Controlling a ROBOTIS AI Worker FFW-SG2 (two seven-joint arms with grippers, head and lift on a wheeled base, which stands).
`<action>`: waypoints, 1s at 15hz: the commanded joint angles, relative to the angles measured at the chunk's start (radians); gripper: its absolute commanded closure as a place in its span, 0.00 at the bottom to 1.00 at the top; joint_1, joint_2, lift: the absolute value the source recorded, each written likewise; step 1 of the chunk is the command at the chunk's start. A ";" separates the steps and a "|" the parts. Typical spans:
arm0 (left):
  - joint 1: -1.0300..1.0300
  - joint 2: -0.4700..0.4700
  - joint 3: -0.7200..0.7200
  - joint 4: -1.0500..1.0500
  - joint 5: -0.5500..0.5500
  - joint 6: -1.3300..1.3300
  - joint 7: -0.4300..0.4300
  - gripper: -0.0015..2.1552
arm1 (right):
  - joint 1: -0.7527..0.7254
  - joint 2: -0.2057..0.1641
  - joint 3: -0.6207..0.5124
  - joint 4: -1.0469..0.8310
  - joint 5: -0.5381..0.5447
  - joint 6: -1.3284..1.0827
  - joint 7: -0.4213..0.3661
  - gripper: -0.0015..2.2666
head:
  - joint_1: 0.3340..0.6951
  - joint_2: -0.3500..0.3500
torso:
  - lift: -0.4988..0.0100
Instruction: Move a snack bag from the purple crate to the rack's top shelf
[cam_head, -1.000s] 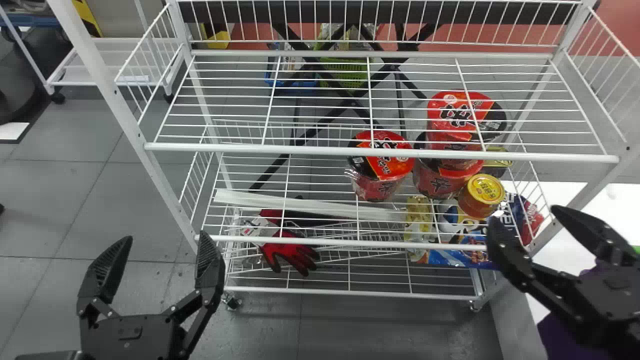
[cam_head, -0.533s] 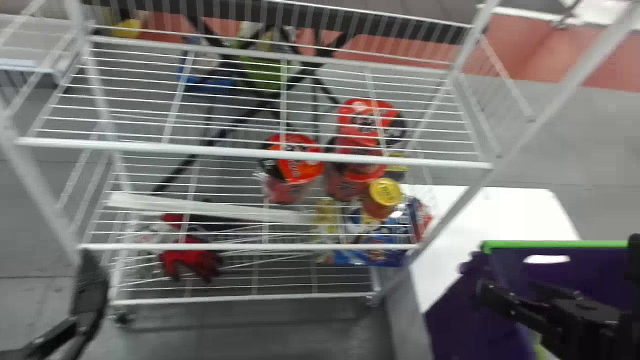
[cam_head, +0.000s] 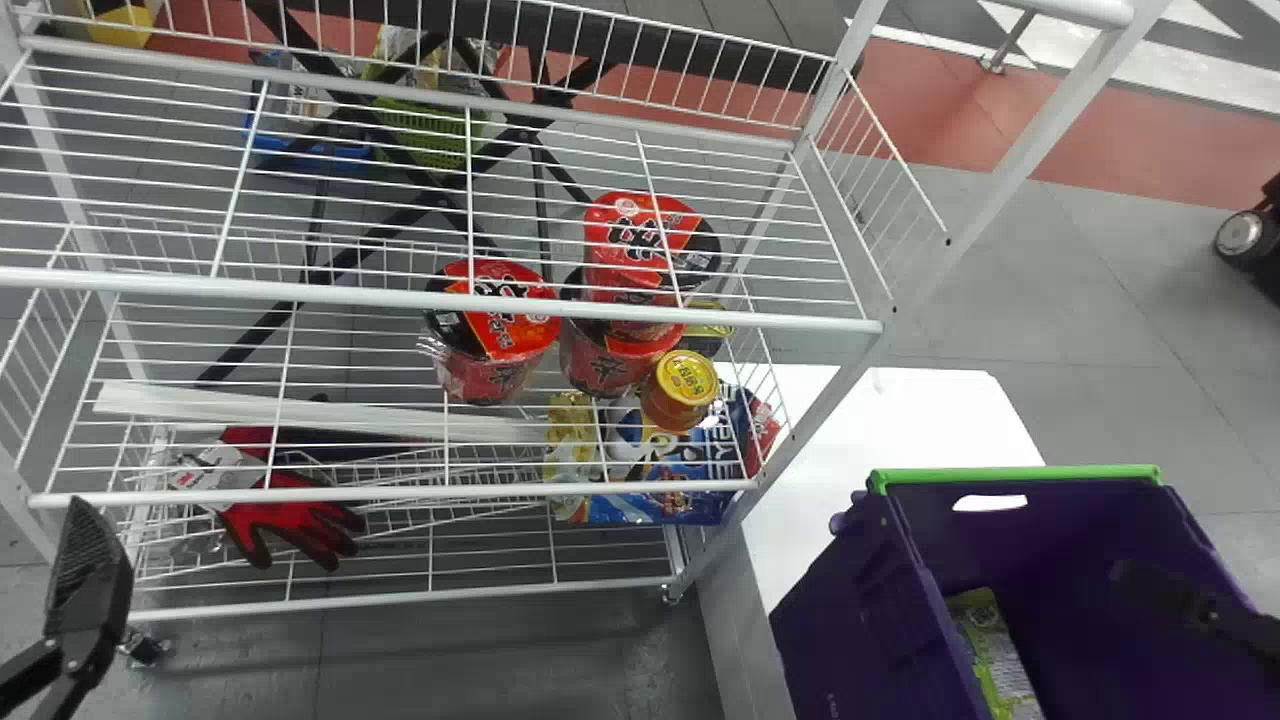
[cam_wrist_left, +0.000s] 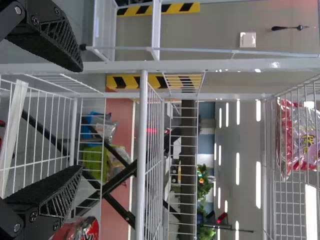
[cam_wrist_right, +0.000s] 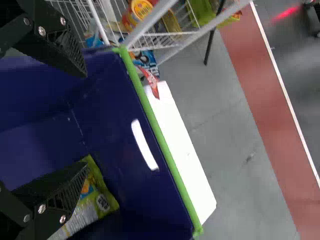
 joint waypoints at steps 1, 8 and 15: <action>-0.005 0.002 0.004 0.005 0.007 0.003 -0.001 0.06 | -0.012 -0.102 0.037 0.173 0.129 0.000 0.077 0.13 | 1.00 0.00 | 0.09; -0.028 0.000 0.003 0.014 0.020 0.018 -0.003 0.06 | -0.030 -0.294 0.206 0.647 0.412 -0.482 0.444 0.13 | 1.00 0.00 | 0.09; -0.047 0.002 0.006 0.022 0.027 0.058 -0.010 0.06 | -0.116 -0.386 0.380 0.989 0.600 -0.785 0.591 0.07 | 1.00 0.00 | 0.09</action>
